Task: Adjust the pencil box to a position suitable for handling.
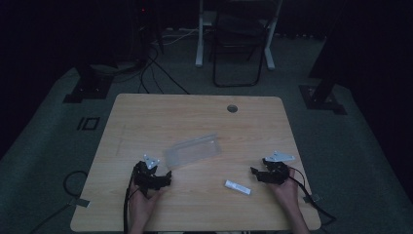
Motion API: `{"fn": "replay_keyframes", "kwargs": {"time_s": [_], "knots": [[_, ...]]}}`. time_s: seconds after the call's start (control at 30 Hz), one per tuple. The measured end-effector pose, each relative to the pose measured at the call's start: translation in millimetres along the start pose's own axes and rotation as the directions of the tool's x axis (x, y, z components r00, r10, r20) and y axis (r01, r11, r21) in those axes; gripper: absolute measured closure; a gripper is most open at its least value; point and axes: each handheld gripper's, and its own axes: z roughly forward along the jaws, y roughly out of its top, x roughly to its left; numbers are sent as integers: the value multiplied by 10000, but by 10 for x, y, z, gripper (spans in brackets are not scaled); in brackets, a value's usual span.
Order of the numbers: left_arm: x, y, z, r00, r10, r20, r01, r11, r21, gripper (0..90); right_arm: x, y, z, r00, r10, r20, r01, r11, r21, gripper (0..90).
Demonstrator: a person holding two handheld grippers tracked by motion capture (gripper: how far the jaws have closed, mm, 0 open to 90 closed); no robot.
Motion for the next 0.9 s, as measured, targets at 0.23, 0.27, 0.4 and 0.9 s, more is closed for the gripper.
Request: {"fn": "replay_keyframes", "kwargs": {"time_s": [0.23, 0.27, 0.4, 0.9], "knots": [[-11, -5, -3, 9999, -123, -95, 123, 9999, -26, 95, 1, -1, 0, 10000, -13, 2, 13, 10000, 0, 315], [-11, -6, -4, 9999, -128, -90, 127, 9999, -31, 96, 0, -1, 0, 10000, -13, 1, 13, 10000, -1, 315], [-12, -6, -3, 9999, -125, -92, 125, 9999, -31, 95, 2, -3, -3, 10000, -15, -33, 15, 10000, 5, 317], [-8, 2, 2, 9999, -86, -74, 86, 10000, -15, 95, 19, 8, -84, 9999, 56, -153, -61, 9995, -301, 511]]}}
